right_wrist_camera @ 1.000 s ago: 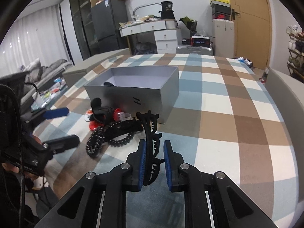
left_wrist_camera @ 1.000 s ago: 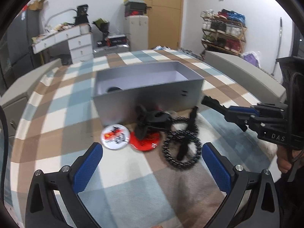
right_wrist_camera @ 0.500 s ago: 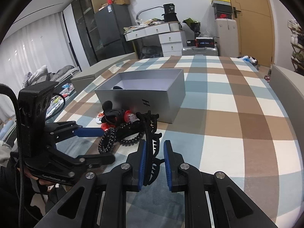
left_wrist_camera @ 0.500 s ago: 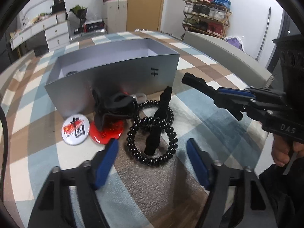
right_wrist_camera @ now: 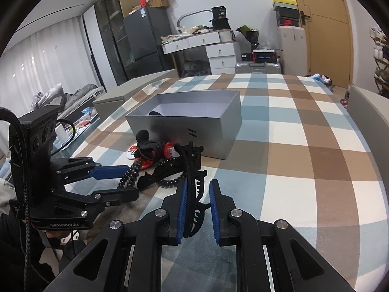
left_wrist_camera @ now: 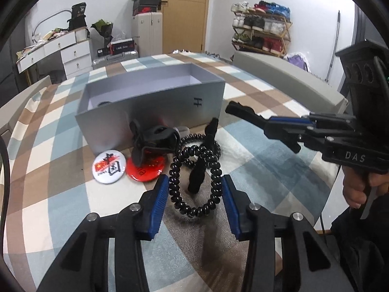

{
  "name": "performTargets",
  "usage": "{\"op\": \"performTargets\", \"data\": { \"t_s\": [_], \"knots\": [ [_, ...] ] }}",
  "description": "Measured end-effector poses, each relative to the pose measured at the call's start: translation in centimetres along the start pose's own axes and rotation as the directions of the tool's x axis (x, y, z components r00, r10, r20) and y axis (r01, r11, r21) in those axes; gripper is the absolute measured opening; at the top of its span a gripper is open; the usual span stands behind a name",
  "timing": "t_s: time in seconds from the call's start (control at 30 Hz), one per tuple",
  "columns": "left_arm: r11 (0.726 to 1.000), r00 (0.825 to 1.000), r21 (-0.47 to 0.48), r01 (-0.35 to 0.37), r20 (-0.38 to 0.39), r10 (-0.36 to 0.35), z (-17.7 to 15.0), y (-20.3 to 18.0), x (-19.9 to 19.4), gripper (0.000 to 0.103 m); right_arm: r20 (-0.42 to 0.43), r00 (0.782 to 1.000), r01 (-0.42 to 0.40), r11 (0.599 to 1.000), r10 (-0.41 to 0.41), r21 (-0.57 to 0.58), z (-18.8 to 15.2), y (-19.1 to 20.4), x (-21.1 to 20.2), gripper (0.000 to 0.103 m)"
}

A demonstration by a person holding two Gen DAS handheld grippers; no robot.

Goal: Organize jewelry
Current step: 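Grasp the black beaded bracelet with the left tool while the right holds the clip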

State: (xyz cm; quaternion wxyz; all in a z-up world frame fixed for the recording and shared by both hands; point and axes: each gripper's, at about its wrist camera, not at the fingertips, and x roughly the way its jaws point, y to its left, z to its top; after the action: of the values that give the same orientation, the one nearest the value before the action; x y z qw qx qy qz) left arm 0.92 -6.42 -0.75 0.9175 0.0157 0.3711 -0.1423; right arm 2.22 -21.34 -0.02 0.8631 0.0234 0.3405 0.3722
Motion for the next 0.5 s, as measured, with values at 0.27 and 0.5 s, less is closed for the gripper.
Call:
{"op": "performTargets", "data": {
  "t_s": [0.27,0.5],
  "knots": [
    [1.000,0.998,-0.010,0.008,0.057,-0.008,0.9,0.5,-0.6,0.038,0.057,0.998,-0.026,1.000,0.025,0.007,0.5,0.2,-0.9,0.017],
    [0.999,0.995,-0.032,-0.005,0.101,0.008,1.9,1.2,-1.2,0.038,0.110,0.993,-0.043,0.999,0.040,0.023,1.9,0.1,-1.8,0.017]
  ]
}}
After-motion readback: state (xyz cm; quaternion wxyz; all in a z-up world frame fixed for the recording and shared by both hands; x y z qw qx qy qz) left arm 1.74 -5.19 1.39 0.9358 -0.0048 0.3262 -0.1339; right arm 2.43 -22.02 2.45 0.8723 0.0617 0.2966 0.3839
